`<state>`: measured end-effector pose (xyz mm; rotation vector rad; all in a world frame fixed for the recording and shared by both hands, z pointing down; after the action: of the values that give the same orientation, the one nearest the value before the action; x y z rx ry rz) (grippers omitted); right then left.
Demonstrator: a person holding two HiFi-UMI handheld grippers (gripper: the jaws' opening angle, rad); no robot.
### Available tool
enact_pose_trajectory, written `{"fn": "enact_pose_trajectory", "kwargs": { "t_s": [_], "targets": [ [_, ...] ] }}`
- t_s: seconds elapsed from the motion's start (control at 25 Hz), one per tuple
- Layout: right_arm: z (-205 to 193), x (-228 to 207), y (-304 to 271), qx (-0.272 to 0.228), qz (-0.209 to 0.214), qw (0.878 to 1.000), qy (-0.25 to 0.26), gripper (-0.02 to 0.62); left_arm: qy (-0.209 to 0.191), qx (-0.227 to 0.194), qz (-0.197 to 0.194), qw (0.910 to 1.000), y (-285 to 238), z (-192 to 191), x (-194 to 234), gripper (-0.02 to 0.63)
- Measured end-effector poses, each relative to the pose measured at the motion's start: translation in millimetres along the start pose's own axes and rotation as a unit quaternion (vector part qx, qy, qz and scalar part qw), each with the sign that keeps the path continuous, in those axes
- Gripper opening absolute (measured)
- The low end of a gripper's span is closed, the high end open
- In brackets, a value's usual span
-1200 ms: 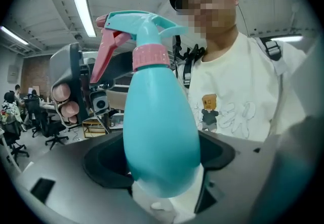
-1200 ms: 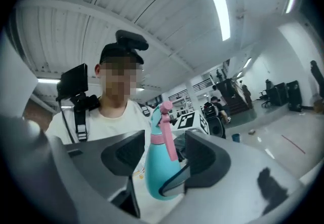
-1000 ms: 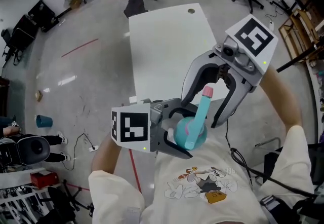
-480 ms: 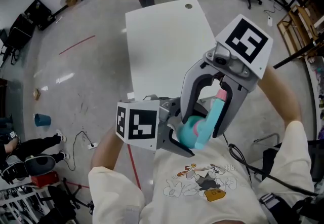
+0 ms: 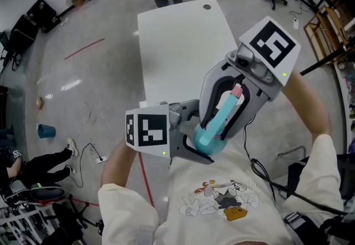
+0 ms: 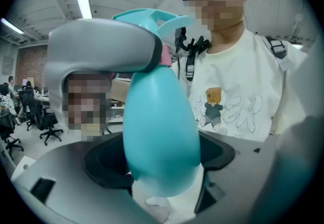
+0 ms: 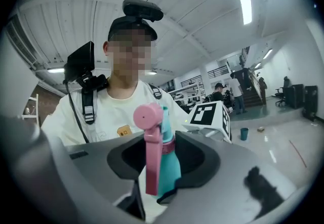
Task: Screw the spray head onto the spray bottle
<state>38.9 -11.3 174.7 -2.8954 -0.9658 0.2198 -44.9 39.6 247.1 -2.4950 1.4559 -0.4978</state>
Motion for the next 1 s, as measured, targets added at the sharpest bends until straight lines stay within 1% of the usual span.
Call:
{"fn": "enact_pose_trajectory", "kwargs": {
  "t_s": [0.12,0.24,0.4,0.52,0.64,0.72,0.84,1.0],
  "targets": [
    [-3.6,-6.7,12.4,0.001,-0.054,0.998,-0.009,0.137,0.022,-0.017,0.045,0.9986,8.8,-5.8,11.7,0.407],
    [-7.4,-11.9,21.7,0.010,-0.100,0.995,-0.019,0.137,0.041,-0.020,0.097,0.9942,15.0,-11.1,20.6,0.407],
    [-11.9,-21.2,31.8,0.028,-0.166,0.985,-0.029,0.136,0.076,-0.011,0.168,0.9828,22.8,-19.7,30.2,0.407],
    [-17.7,-26.6,37.6,0.030,-0.205,0.977,-0.042,0.135,0.105,-0.011,0.209,0.9722,26.9,-26.5,34.9,0.407],
    [-20.4,-29.4,42.9,0.026,-0.243,0.968,-0.058,0.136,0.127,-0.010,0.257,0.9580,29.9,-28.1,39.8,0.407],
    [-22.5,-30.3,44.1,0.029,-0.268,0.961,-0.063,0.135,0.138,-0.002,0.298,0.9447,30.6,-29.8,41.8,0.407],
    [-23.2,-29.4,45.0,0.035,-0.302,0.951,-0.057,0.135,0.140,0.003,0.349,0.9266,30.6,-29.4,45.3,0.407],
    [-22.2,-31.3,38.3,0.039,-0.347,0.936,-0.052,0.136,0.145,0.008,0.399,0.9053,33.6,-32.6,44.0,0.407]
  ]
}}
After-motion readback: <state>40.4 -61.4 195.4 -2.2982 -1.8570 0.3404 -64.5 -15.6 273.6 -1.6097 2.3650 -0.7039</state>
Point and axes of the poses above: the fingertips, and each gripper's own axes: y backward along the fingers, x to its left, z out of its top, the point moved 9 cm from there along y, backward along the fingers, and after that the axes turned 4 degrees about y, right-handed, at the moved point
